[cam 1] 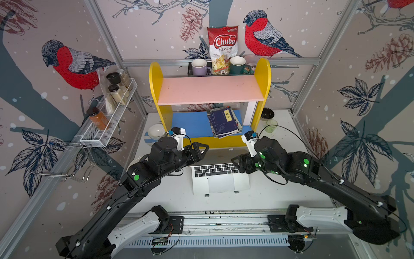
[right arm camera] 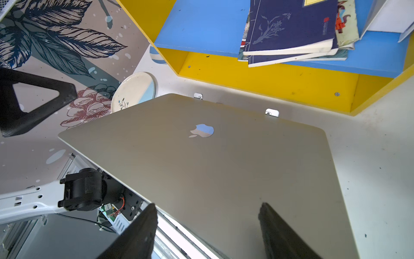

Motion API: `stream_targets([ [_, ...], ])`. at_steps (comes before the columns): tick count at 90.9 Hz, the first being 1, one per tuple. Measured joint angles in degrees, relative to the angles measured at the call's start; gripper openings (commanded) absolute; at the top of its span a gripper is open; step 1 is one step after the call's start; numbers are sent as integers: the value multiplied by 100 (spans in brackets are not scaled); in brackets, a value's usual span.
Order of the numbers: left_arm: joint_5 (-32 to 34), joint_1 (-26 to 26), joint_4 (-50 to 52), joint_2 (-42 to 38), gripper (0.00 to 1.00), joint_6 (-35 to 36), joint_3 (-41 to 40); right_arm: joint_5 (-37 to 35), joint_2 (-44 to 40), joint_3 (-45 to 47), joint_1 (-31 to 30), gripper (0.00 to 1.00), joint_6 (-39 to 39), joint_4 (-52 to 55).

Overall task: Close the laptop lid and set it aside
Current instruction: Close the lid of the laptop.

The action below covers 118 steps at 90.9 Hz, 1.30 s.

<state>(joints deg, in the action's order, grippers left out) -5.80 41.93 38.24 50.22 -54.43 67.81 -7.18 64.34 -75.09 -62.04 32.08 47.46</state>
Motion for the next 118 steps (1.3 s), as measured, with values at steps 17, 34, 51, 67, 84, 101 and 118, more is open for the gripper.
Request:
stream_targets([
  [17, 118, 289, 7, 133, 80, -63, -103, -72, -37, 166, -177, 72, 111, -87],
  [34, 192, 367, 120, -42, 80, -63, -361, -149, -142, 330, -291, 72, 212, -153],
  [51, 289, 367, 317, -455, 80, -120, -743, -214, -223, 474, -424, 72, 284, -153],
  [67, 297, 367, 431, -688, 81, -229, -955, -286, -275, 544, -529, 72, 389, -151],
  [84, 278, 367, 483, -669, 81, -256, -1040, -330, -310, 706, -656, 72, 452, -157],
  [101, 249, 367, 538, -680, 81, -258, -1180, -378, -354, 914, -791, 73, 581, -210],
  [118, 236, 367, 544, -839, 81, -319, -1449, -404, -400, 1137, -879, 74, 708, -323],
])
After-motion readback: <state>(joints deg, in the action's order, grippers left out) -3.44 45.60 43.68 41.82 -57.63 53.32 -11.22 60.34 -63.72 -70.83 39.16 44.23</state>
